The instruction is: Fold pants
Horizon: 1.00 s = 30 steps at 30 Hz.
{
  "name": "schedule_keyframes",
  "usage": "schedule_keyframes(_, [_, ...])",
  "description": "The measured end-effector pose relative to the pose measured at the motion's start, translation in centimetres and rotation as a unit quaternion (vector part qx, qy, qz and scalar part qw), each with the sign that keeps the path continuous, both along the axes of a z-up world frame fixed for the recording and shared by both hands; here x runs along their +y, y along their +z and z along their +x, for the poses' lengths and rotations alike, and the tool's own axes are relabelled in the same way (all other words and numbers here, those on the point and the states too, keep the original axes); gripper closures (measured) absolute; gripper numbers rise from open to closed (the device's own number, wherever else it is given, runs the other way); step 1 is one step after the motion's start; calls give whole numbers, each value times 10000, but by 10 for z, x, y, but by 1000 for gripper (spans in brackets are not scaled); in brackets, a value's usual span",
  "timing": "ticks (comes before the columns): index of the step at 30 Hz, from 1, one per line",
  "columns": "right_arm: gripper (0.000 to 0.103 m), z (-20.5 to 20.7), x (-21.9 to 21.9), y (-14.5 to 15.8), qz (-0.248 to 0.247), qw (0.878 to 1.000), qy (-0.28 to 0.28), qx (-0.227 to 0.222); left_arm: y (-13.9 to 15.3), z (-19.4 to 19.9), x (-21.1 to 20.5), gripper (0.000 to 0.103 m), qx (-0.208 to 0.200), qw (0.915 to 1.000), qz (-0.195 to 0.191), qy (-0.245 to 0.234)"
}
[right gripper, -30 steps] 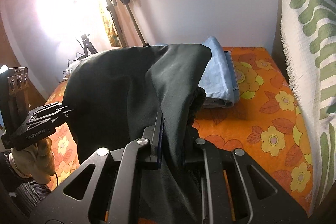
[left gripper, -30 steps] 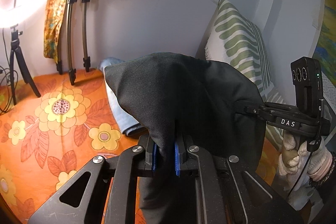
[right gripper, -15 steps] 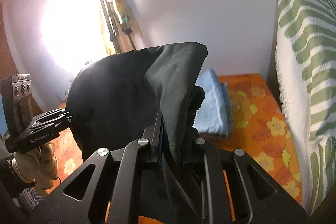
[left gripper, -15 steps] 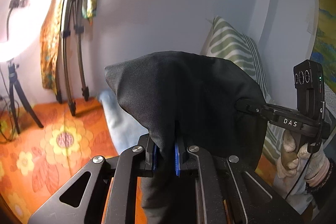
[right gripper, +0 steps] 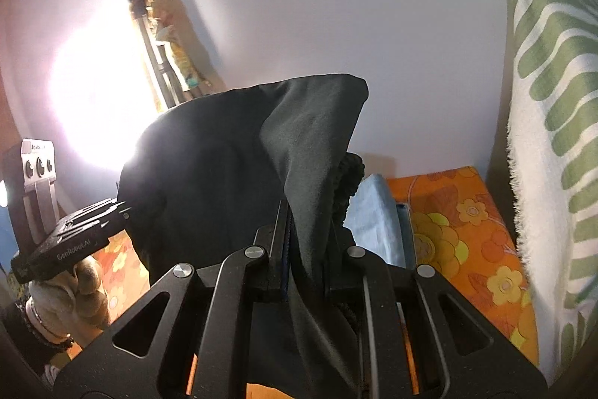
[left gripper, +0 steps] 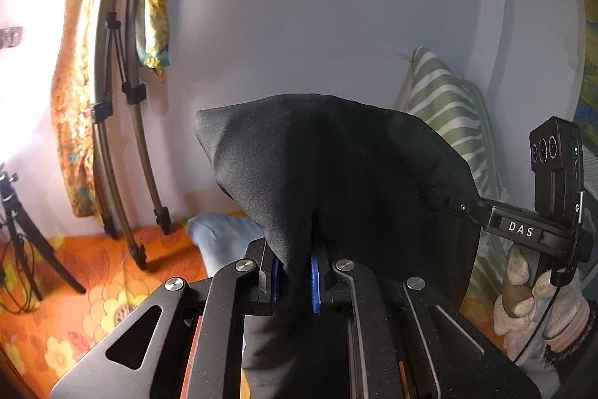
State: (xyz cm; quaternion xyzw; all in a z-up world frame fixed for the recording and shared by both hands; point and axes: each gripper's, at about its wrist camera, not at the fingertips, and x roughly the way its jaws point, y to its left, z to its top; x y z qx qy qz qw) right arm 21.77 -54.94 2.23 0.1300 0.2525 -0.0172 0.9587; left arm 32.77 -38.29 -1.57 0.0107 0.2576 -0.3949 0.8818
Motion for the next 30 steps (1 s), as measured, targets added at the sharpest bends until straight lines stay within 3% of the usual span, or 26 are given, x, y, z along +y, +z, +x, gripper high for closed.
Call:
schedule_keyframes(5, [90, 37, -26, -21, 207, 9997, -106, 124, -13, 31, -19, 93, 68, 9998, 159, 24])
schedule_keyframes(11, [90, 75, -53, -62, 552, 9975, -211, 377, -47, 73, -34, 93, 450, 9984, 309, 143])
schedule_keyframes(17, [90, 105, -68, -94, 473, 9962, -257, 685, -75, 94, -45, 93, 553, 9968, 504, 274])
schedule_keyframes(24, [89, 132, -69, -112, -21, 9954, -215, 939, -91, 109, -51, 92, 753, 9946, 567, 441])
schedule_keyframes(27, [81, 141, -71, -119, -163, 9934, -284, 1097, -93, 115, -51, 85, 817, 9927, 660, 591])
schedule_keyframes(28, [78, 143, -71, -120, -234, 9923, -370, 1156, -92, 117, -49, 77, 841, 9919, 674, 665])
schedule_keyframes(29, [70, 144, -72, -120, -267, 9916, -450, 1184, -92, 118, -47, 65, 872, 9914, 669, 714])
schedule_keyframes(30, [62, 143, -73, -119, -270, 9912, -520, 1186, -91, 120, -44, 59, 889, 9911, 634, 761])
